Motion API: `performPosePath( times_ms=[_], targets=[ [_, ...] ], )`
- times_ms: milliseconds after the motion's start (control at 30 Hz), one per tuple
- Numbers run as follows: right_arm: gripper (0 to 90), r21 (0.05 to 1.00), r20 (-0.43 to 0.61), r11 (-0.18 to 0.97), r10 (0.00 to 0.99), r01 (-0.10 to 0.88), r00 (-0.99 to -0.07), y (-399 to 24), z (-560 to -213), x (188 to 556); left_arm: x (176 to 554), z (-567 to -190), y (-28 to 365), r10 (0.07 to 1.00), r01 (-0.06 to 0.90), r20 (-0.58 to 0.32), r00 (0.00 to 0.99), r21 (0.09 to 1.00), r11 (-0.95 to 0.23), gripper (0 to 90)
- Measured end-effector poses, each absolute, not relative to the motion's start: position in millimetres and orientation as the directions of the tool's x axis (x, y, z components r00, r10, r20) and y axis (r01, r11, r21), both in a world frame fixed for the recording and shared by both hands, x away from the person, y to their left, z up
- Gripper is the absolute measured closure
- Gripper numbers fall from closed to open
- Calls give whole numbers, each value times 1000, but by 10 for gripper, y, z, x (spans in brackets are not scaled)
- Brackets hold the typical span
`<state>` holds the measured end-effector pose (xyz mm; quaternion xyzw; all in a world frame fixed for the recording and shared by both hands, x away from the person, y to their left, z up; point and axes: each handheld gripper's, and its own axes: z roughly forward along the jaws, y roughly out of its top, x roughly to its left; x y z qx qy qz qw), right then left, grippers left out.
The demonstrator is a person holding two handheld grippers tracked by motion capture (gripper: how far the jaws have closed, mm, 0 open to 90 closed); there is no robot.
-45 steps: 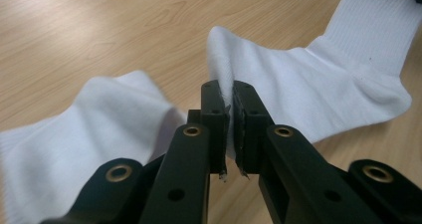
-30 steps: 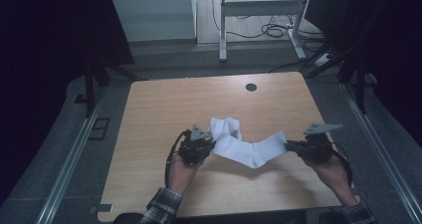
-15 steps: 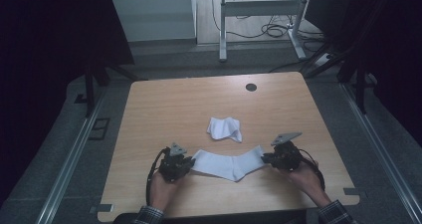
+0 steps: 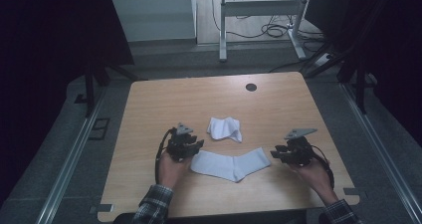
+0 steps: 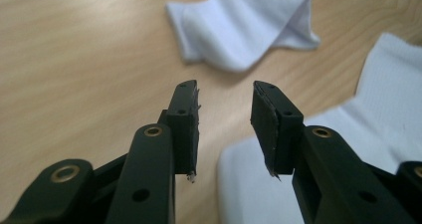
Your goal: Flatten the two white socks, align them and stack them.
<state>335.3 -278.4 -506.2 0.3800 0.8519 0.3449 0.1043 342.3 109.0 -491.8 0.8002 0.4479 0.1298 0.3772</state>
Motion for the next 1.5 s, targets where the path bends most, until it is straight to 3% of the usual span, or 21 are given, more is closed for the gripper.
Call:
performPosePath(
  times_ms=[333, 533, 633, 733, 767, 833, 1133, 1500],
  targets=[
    [561, 674, 66, 431, 774, 600, -629, -3096, -5210, 3447, 3963, -5007, 682, 820, 650, -105, 562, 670, -359, 629],
    [528, 670, 87, 416, 779, 615, -621, -3173, -5278, 3481, 4086, -5148, 629, 847, 673, -76, 527, 646, -361, 596],
    [509, 670, 89, 415, 778, 615, -622, -3168, -5280, 3479, 4114, -5208, 597, 846, 682, -62, 530, 624, -382, 646],
    [468, 676, 95, 412, 773, 611, -627, -3149, -5289, 3472, 4127, -5225, 583, 846, 686, -57, 530, 615, -388, 794],
    [468, 676, 95, 412, 773, 611, -627, -3149, -5289, 3472, 4133, -5214, 586, 844, 691, -71, 531, 614, -383, 794],
    [457, 677, 89, 417, 771, 606, -630, -3145, -5292, 3466, 4147, -5167, 590, 842, 697, -100, 531, 616, -367, 853],
    [441, 680, 101, 409, 770, 609, -630, -3148, -5296, 3463, 4200, -4659, 514, 808, 667, -191, 558, 683, -299, 858],
    [427, 687, 111, 412, 755, 599, -646, -3116, -5306, 3454, 4297, -4175, 31, 733, 618, -267, 626, 744, -256, 858]
  ],
)
